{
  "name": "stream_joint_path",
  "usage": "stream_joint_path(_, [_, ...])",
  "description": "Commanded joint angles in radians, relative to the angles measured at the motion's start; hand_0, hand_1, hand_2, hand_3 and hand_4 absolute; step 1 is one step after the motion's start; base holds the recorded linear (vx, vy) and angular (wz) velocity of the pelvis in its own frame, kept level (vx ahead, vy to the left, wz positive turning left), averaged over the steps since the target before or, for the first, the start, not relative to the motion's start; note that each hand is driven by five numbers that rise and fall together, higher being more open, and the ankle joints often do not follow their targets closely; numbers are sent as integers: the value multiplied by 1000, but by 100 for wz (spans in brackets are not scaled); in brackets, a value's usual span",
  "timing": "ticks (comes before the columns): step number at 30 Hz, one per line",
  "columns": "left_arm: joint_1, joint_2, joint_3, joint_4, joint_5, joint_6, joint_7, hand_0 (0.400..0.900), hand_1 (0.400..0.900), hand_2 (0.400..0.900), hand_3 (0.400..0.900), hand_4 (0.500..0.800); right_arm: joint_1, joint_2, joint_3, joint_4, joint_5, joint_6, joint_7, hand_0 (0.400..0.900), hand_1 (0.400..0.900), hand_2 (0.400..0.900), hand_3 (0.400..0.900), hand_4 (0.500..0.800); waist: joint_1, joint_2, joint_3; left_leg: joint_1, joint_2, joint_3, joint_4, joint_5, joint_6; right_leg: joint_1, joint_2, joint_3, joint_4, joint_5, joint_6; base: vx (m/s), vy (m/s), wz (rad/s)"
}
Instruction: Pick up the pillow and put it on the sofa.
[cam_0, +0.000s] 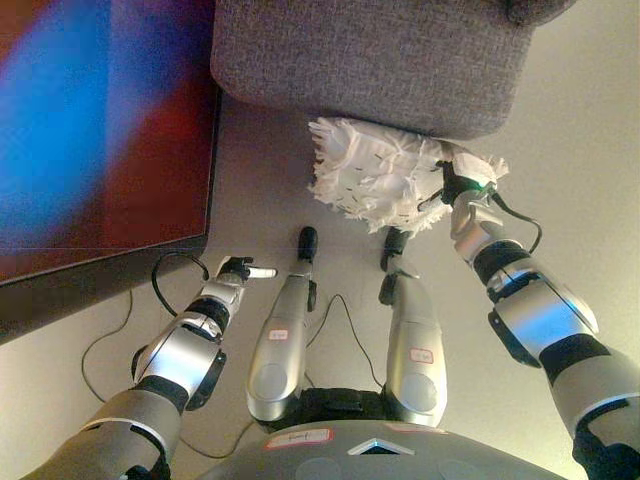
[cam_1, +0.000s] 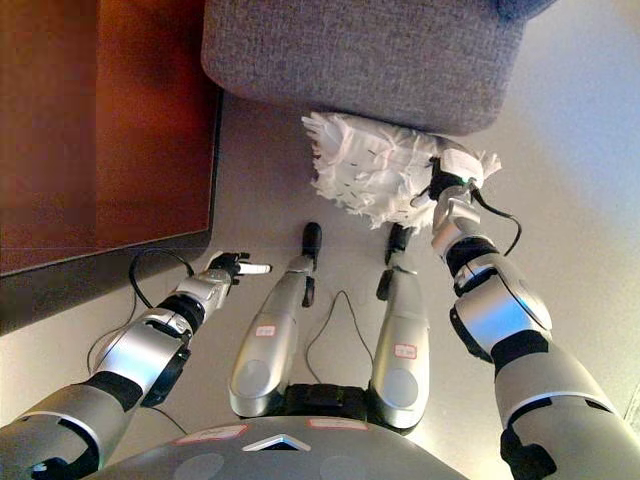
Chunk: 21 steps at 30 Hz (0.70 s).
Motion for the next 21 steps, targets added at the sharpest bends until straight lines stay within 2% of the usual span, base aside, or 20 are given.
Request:
stream_joint_path(1, [13, 55, 8, 54, -52, 47, 41, 900, 900, 900, 900, 800, -87, -108, 27, 4, -21, 43, -99, 900, 900, 900, 900, 800, 19, 10, 7, -41, 28, 41, 71, -40, 42, -33, -20, 84, 138, -92, 45, -47, -4, 3])
stream_joint_path(5, [8, 54, 8, 55, -76, 60, 51, 900, 900, 900, 900, 800, -125, -120, 22, 7, -15, 93, -166, 900, 900, 900, 900, 800, 20, 12, 7, -89, 29, 43, 102, -40, 44, -70, -5, 93, 171, -104, 37, -20, -1, 2])
stream_joint_path(10, [25, 51, 16, 51, -84, 51, 57, 900, 900, 900, 900, 800, -137, -125, -4, 1, 9, 135, -214, 900, 900, 900, 900, 800, 18, 13, 3, -116, 37, 45, 125, -44, 47, -94, 12, 103, 195, -114, 30, 0, 0, 0])
stream_joint_path(15, [33, 34, 18, 42, -90, 47, 75, 900, 900, 900, 900, 800, -132, -116, -19, 4, 3, 117, -188, 900, 900, 900, 900, 800, 19, 11, -3, -132, 38, 46, 155, -57, 49, -104, 13, 104, 214, -122, 28, 11, 16, -4])
stream_joint_path(21, [25, 29, 14, 35, -142, 72, 110, 900, 900, 900, 900, 800, -188, -132, 2, -1, 4, 102, -128, 900, 900, 900, 900, 800, 29, 19, -4, -190, 36, 49, 206, -66, 49, -155, 1, 104, 261, -131, 28, 14, 7, -2])
